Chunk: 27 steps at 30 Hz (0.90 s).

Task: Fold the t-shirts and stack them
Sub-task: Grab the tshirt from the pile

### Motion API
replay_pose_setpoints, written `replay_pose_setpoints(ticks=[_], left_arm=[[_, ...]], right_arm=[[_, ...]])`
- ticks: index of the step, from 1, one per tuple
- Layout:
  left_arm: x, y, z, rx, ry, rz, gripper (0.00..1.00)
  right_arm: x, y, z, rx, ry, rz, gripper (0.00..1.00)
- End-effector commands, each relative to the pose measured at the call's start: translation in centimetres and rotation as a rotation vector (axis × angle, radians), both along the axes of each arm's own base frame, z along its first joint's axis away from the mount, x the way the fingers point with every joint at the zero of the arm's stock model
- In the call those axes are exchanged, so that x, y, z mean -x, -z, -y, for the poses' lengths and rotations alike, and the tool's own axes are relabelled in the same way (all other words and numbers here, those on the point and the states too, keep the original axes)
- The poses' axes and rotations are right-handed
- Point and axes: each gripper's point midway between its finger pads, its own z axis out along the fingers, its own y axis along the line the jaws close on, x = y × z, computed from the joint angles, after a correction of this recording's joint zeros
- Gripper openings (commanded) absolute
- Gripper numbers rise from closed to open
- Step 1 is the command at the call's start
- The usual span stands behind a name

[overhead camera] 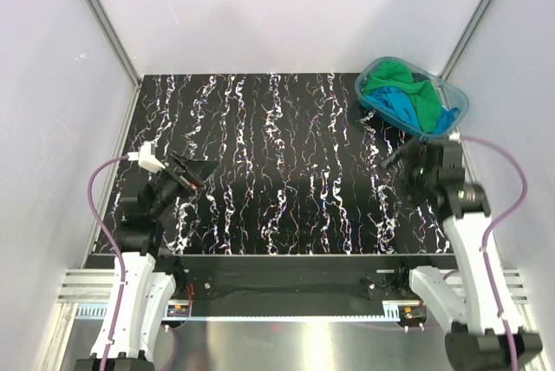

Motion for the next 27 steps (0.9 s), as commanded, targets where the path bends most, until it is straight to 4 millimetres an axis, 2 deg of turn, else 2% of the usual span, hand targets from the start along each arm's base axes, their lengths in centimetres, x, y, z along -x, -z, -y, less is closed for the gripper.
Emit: replay_pose_setpoints(ticks=[1, 2, 3, 4, 5, 6, 7, 8, 9, 11, 12, 13, 14, 15, 16, 17, 18, 19, 20, 21, 22, 23, 24, 25, 26, 27], left_arm=[[0.5, -3.6, 0.5, -0.072, 0.055, 0.148, 0.99], [0.4, -4.8, 0.2, -0.096, 0.033, 0.183, 0.99], [0.2, -4.2, -0.2, -0.126, 0.01, 0.151, 0.99], [0.0, -4.1, -0.8, -0.139, -0.03, 0.125, 0.99], [-0.6, -5.1, -2.0, -0.159, -0.124, 0.116, 0.99], [-0.5, -3.9, -2.7, -0.166, -0.171, 0.036, 0.99], [-0.6, -3.9, -3.4, -0.166, -0.221, 0.002, 0.99], [-0.7, -3.8, -4.3, -0.165, -0.288, -0.027, 0.99], [-0.4, -4.0, -4.5, -0.171, -0.296, -0.04, 0.99], [-0.2, -4.5, -4.1, -0.181, -0.27, -0.021, 0.99], [-0.1, -4.7, -3.9, -0.177, -0.261, -0.016, 0.99], [-0.1, -4.9, -3.9, -0.172, -0.261, -0.013, 0.99], [-0.1, -4.9, -4.0, -0.166, -0.268, -0.02, 0.99], [0.0, -4.6, -4.0, -0.168, -0.27, -0.037, 0.99], [0.2, -4.9, -3.9, -0.17, -0.264, -0.039, 0.99], [0.3, -5.0, -3.9, -0.18, -0.257, -0.039, 0.99], [0.6, -4.8, -3.7, -0.197, -0.239, -0.048, 0.99], [0.9, -5.6, -3.4, -0.219, -0.209, -0.021, 0.99], [1.0, -5.7, -3.5, -0.292, -0.188, 0.015, 0.99], [1.0, -5.9, -3.4, -0.326, -0.172, 0.041, 0.99], [0.9, -6.1, -3.2, -0.354, -0.148, 0.064, 0.99], [0.9, -6.4, -2.7, -0.406, -0.093, 0.104, 0.99], [0.9, -6.5, -2.6, -0.425, -0.08, 0.119, 0.99], [0.8, -6.6, -2.5, -0.439, -0.075, 0.126, 0.99], [0.6, -6.8, -2.7, -0.476, -0.068, 0.145, 0.99], [0.4, -6.8, -2.7, -0.497, -0.061, 0.151, 0.99]], right_arm=[[-3.4, -3.5, 2.9, 0.211, 0.015, 0.016, 1.0], [-4.2, -4.2, 3.1, 0.23, 0.014, 0.018, 1.0], [-5.6, -6.9, 2.1, 0.23, -0.07, 0.09, 0.99], [-7.2, -6.8, 1.0, 0.222, -0.15, 0.083, 1.0], [-8.2, -7.8, 0.4, 0.242, -0.225, 0.114, 1.0], [-9.4, -10.4, -0.3, 0.229, -0.259, 0.179, 1.0], [-10.4, -10.8, -0.3, 0.244, -0.266, 0.183, 1.0], [-12.1, -9.7, 0.0, 0.262, -0.26, 0.146, 1.0], [-13.4, -10.7, 1.5, 0.314, -0.189, 0.155, 1.0], [-16.3, -9.8, 2.7, 0.337, -0.162, 0.147, 1.0], [-18.1, -11.0, 3.6, 0.362, -0.121, 0.19, 1.0], [-20.0, -9.4, 4.5, 0.376, -0.096, 0.145, 0.98], [-21.4, -10.3, 5.5, 0.412, -0.048, 0.157, 0.96], [-22.4, -9.7, 7.5, 0.429, 0.004, 0.125, 0.93], [-24.2, -6.9, 8.5, 0.437, 0.021, 0.053, 0.89], [-25.3, -6.2, 9.5, 0.442, 0.035, 0.037, 0.85], [-26.7, -7.2, 9.9, 0.442, 0.044, 0.058, 0.82], [-28.4, -4.5, 10.2, 0.441, 0.03, 0.007, 0.77], [-29.9, -5.9, 10.5, 0.448, 0.035, 0.045, 0.69], [-30.9, -5.4, 10.6, 0.45, 0.032, 0.042, 0.67], [-32.4, -2.9, 10.7, 0.443, 0.021, 0.004, 0.66], [-33.6, -3.9, 10.8, 0.435, 0.036, 0.041, 0.63], [-34.4, -3.3, 11.0, 0.428, 0.047, 0.037, 0.62], [-35.3, -1.0, 11.2, 0.399, 0.079, -0.002, 0.61], [-36.0, -1.3, 11.7, 0.387, 0.114, 0.007, 0.61], [-36.4, -0.8, 12.3, 0.365, 0.14, 0.0, 0.55]])
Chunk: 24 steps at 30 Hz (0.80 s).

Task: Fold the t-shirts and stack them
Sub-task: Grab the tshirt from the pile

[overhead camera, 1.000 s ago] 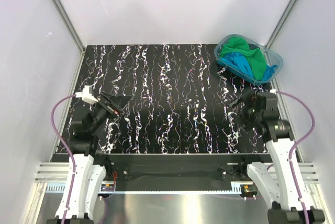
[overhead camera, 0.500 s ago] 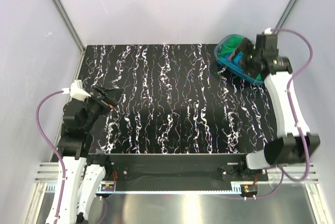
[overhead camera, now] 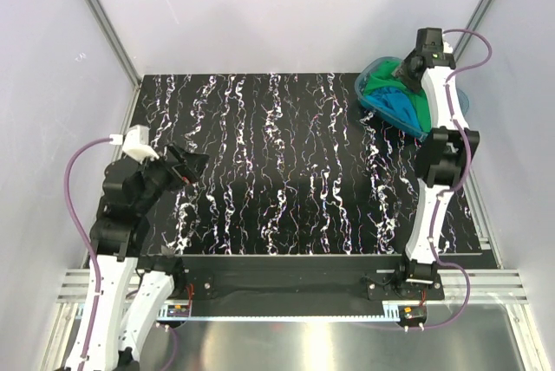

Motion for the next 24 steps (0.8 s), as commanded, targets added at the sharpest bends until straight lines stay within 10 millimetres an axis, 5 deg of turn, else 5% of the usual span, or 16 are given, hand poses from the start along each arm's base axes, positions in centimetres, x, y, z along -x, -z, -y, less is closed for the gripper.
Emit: replay_pose_setpoints(ticks=[1, 17, 24], left_arm=[[-0.5, -2.2, 0.2, -0.171, 0.092, 0.119, 0.99], [-0.9, -1.5, 0.5, -0.318, 0.179, 0.114, 0.92], [-1.0, -1.4, 0.4, -0.321, 0.181, 0.103, 0.91]], right_arm=[[-1.9, -0.8, 1.6, -0.057, 0.137, 0.061, 0.53], [-5.1, 4.1, 5.5, -0.178, 0.309, 0.118, 0.49], [-6.2, 4.4, 6.4, -0.19, 0.319, 0.154, 0.47]])
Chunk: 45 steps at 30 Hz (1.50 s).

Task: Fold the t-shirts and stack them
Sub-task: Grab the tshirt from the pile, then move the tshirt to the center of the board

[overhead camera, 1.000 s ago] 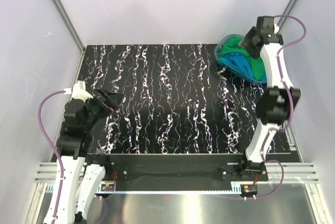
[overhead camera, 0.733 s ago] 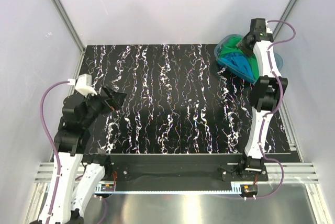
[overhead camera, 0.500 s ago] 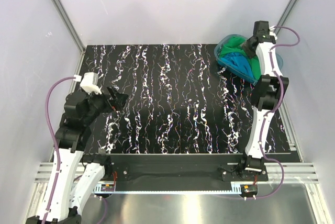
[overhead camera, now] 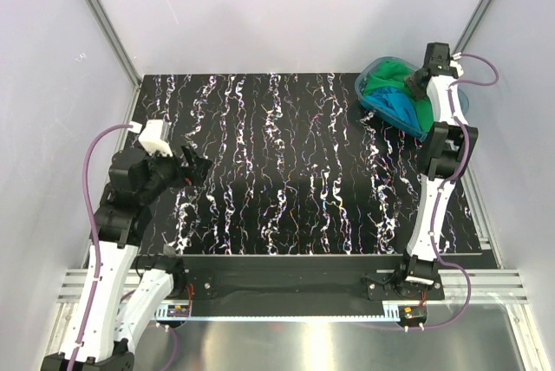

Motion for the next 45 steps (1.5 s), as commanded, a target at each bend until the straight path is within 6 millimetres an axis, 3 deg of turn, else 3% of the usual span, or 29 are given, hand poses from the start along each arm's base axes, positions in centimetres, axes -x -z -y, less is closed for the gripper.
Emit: replay_pose_setpoints(ticks=[1, 2, 6, 7, 9, 11, 14, 16, 17, 19, 20, 22, 24, 25, 27, 32, 35, 37, 38, 40, 41, 43, 44, 45], left_arm=[[-0.3, -2.7, 0.4, -0.007, 0.029, 0.07, 0.91], [-0.4, -2.7, 0.4, -0.008, 0.029, 0.067, 0.91], [-0.4, -2.7, 0.3, -0.012, 0.031, 0.066, 0.92], [-0.4, -2.9, 0.2, -0.016, 0.026, 0.072, 0.92], [-0.5, -2.8, 0.1, -0.019, 0.019, 0.068, 0.92], [-0.7, -2.9, 0.1, -0.017, 0.018, 0.069, 0.92], [-0.9, -3.4, 0.2, -0.012, 0.017, 0.079, 0.92], [-1.0, -3.7, 0.1, -0.01, 0.01, 0.084, 0.92], [-1.0, -3.8, 0.1, -0.009, 0.008, 0.084, 0.93], [-0.9, -4.1, -0.1, -0.007, -0.003, 0.083, 0.94], [-0.9, -4.2, -0.1, -0.003, -0.006, 0.083, 0.94], [-0.7, -4.2, 0.0, 0.009, -0.01, 0.076, 0.94], [-0.5, -4.6, 0.1, 0.028, -0.01, 0.076, 0.95], [-0.3, -4.7, 0.2, 0.048, -0.012, 0.07, 0.95], [0.2, -4.8, 0.5, 0.084, -0.012, 0.062, 0.95], [1.4, -5.2, 0.7, 0.133, -0.015, 0.057, 0.95], [2.4, -5.7, 0.9, 0.168, -0.016, 0.066, 0.95], [3.2, -6.2, 0.8, 0.188, -0.018, 0.083, 0.95], [3.4, -6.2, 0.8, 0.193, -0.022, 0.084, 0.95], [4.0, -7.0, 0.4, 0.201, -0.043, 0.107, 0.95], [4.2, -7.3, 0.2, 0.201, -0.052, 0.112, 0.95], [4.5, -7.9, -0.4, 0.199, -0.082, 0.125, 0.95], [4.9, -8.9, -0.6, 0.202, -0.089, 0.147, 0.95], [5.0, -9.1, -0.8, 0.199, -0.103, 0.148, 0.95]], right_arm=[[-2.1, -2.6, 1.0, 0.01, 0.023, 0.111, 0.44], [-2.5, -2.9, 1.1, 0.011, 0.02, 0.129, 0.43], [-3.6, -3.0, 1.3, -0.018, 0.014, 0.165, 0.15], [-4.1, -4.4, 1.4, -0.017, 0.017, 0.199, 0.03], [-4.7, -6.1, 1.3, -0.018, 0.009, 0.245, 0.0], [-5.4, -9.8, 1.3, -0.009, 0.004, 0.336, 0.0], [-6.1, -17.1, 1.2, 0.009, -0.009, 0.528, 0.0], [-5.8, -24.1, 0.7, 0.025, -0.033, 0.709, 0.0], [-5.6, -26.6, 0.4, 0.032, -0.046, 0.774, 0.0], [-4.1, -34.3, -0.3, 0.067, -0.078, 0.981, 0.0], [-3.2, -37.0, -0.5, 0.08, -0.082, 1.054, 0.0], [0.1, -44.9, -1.1, 0.111, -0.085, 1.285, 0.0], [3.0, -49.8, -1.3, 0.108, -0.061, 1.416, 0.0], [5.5, -53.1, -1.5, 0.113, -0.049, 1.511, 0.0], [8.4, -56.4, -2.5, 0.06, -0.068, 1.607, 0.0], [14.1, -60.8, -5.6, 0.05, -0.153, 1.685, 0.0], [15.4, -61.5, -8.4, -0.008, -0.267, 1.665, 0.0], [16.5, -61.6, -11.4, -0.084, -0.366, 1.633, 0.0], [18.4, -62.5, -14.4, -0.122, -0.436, 1.637, 0.0], [17.9, -60.2, -17.9, -0.142, -0.524, 1.537, 0.0], [18.9, -59.5, -22.3, -0.201, -0.607, 1.501, 0.04], [19.6, -55.9, -25.2, -0.2, -0.677, 1.357, 0.11], [22.5, -55.8, -27.3, -0.222, -0.725, 1.333, 0.24], [20.5, -50.6, -28.6, -0.225, -0.73, 1.187, 0.37]])
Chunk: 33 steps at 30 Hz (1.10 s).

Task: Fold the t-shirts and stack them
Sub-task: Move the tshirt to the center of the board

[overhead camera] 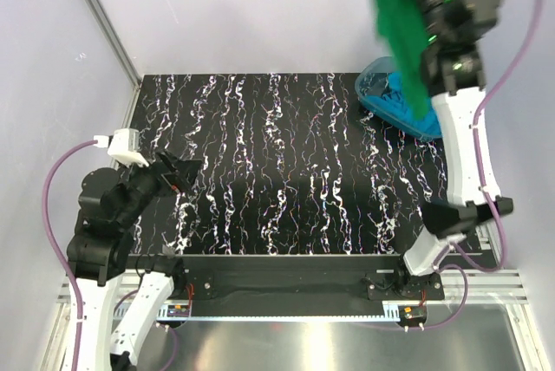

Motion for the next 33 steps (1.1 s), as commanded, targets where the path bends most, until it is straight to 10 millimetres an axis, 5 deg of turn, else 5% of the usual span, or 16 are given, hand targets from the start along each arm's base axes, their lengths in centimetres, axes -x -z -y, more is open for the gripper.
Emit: replay_pose_setpoints(ticks=[1, 2, 3, 4, 6, 7, 12, 15, 19, 20, 24, 29, 33], left_arm=[[0.9, -3.4, -0.8, 0.016, -0.048, 0.075, 0.95], [1.1, -4.2, -1.0, 0.017, -0.056, 0.085, 0.95], [1.2, -4.0, -1.4, 0.011, -0.078, 0.066, 0.95], [1.2, -4.0, -1.6, 0.004, -0.09, 0.057, 0.95], [0.9, -3.9, -1.9, -0.021, -0.103, 0.018, 0.91], [1.2, -2.5, -2.0, -0.053, -0.094, -0.046, 0.9], [0.6, 2.6, 0.3, -0.052, 0.037, -0.26, 0.82], [0.3, 4.0, 2.1, 0.024, 0.071, -0.306, 0.78], [0.1, 6.6, 6.2, 0.003, 0.165, -0.4, 0.74], [0.9, 7.2, 9.0, -0.043, 0.26, -0.427, 0.73], [0.6, 8.1, 14.5, -0.094, 0.368, -0.413, 0.72], [2.1, 11.1, 19.8, -0.045, 0.573, -0.481, 0.56], [2.8, 14.1, 23.5, -0.106, 0.691, -0.534, 0.56]], right_arm=[[1.4, 10.0, -5.9, 0.179, -0.121, -0.274, 0.51], [3.3, 11.2, -6.2, 0.19, -0.143, -0.31, 0.62], [3.0, 17.1, -8.0, 0.238, -0.195, -0.445, 0.77], [3.7, 20.9, -8.3, 0.275, -0.214, -0.561, 0.83], [6.0, 25.3, -8.6, 0.342, -0.246, -0.666, 0.89], [7.3, 30.9, -8.7, 0.398, -0.287, -0.818, 0.92], [14.0, 43.8, -6.1, 0.643, -0.35, -1.158, 0.89], [18.6, 48.5, -4.7, 0.717, -0.411, -1.293, 0.74], [23.2, 51.6, -4.0, 0.708, -0.484, -1.372, 0.63], [24.0, 51.8, -4.0, 0.706, -0.493, -1.36, 0.58], [26.8, 55.1, -4.7, 0.71, -0.583, -1.433, 0.47], [26.7, 56.4, -4.6, 0.758, -0.516, -1.469, 0.53], [25.9, 56.5, -1.4, 0.852, -0.301, -1.569, 0.59]])
